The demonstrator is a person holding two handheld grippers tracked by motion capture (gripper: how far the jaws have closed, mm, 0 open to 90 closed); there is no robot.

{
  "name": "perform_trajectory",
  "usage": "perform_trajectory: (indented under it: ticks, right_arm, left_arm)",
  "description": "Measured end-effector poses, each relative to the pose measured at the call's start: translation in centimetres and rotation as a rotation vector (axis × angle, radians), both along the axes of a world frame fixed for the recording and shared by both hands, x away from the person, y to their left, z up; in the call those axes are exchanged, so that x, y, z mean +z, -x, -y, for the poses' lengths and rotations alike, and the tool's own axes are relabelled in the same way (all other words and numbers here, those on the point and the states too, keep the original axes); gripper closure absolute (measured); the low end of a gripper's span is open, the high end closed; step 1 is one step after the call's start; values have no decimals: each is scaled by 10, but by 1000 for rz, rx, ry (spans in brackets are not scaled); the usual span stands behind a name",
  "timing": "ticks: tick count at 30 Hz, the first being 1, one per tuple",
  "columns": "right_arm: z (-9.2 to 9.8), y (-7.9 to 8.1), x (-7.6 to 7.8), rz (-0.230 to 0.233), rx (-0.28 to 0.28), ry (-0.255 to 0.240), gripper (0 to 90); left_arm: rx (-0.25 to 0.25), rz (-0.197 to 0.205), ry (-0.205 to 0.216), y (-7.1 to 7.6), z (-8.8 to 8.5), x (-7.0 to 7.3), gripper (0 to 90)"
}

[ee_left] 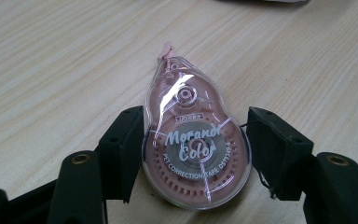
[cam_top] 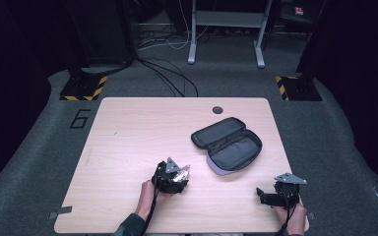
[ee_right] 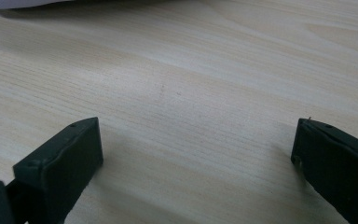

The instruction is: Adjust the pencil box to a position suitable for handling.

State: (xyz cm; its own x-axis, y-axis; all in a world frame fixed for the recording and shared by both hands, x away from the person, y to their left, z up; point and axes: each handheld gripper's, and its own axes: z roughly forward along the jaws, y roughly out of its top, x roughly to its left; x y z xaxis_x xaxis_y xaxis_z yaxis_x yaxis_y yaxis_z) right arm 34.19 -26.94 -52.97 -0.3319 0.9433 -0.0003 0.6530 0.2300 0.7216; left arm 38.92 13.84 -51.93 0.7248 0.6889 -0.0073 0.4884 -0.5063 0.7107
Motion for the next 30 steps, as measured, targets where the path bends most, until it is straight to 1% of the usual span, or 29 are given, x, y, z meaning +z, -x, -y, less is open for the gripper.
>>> perform_trajectory:
  ticks: [3, 4, 7, 8, 10, 11, 12, 14, 16, 17, 18, 19, 20, 23, 26, 27, 28, 30]
  right_arm:
    - [0, 0, 0, 4, 0, -2, 17]
    - [0, 0, 0, 2, 0, -1, 17]
    - [0, 0, 0, 2, 1, -2, 17]
    - [0, 0, 0, 0, 1, -1, 17]
    - [0, 0, 0, 4, 1, -4, 17]
    - [0, 0, 0, 4, 1, -4, 17]
    - [0, 0, 0, 3, 0, -1, 17]
    - [0, 0, 0, -1, 1, 0, 17]
    - [0, 0, 0, 0, 1, -1, 17]
    - [0, 0, 0, 7, 0, -3, 17]
    - [0, 0, 0, 7, 0, -3, 17]
    - [0, 0, 0, -1, 1, 0, 17]
    - [0, 0, 0, -1, 1, 0, 17]
    - [0, 0, 0, 2, 1, -2, 17]
    - [0, 0, 0, -1, 0, 0, 17]
    - [0, 0, 0, 6, 0, -3, 17]
    - [0, 0, 0, 6, 0, -3, 17]
    - [0, 0, 0, 1, 1, -1, 17]
  left_arm:
    - [-1, 5, -2, 1, 0, 0, 393]
    - [-5, 17, -7, 1, 0, 0, 394]
    - [-3, 27, -2, 2, -1, 1, 395]
    - [-1, 46, 12, 4, -4, 5, 395]
    - [5, 64, 16, 7, -8, 9, 395]
    - [5, 64, 16, 7, -8, 9, 396]
    - [13, 79, 27, 10, -13, 14, 395]
    - [14, 81, 28, 11, -16, 16, 395]
    - [37, 101, 46, 16, -24, 20, 395]
    - [42, 105, 42, 18, -33, 23, 395]
    - [42, 105, 42, 18, -33, 23, 395]
    - [66, 120, 49, 23, -45, 27, 395]
    - [66, 120, 49, 23, -45, 27, 395]
    - [95, 124, 62, 29, -63, 31, 395]
    - [132, 140, 70, 34, -80, 32, 395]
    - [149, 137, 64, 38, -90, 32, 395]
    - [149, 137, 64, 38, -90, 32, 395]
    - [169, 139, 58, 41, -101, 32, 395]
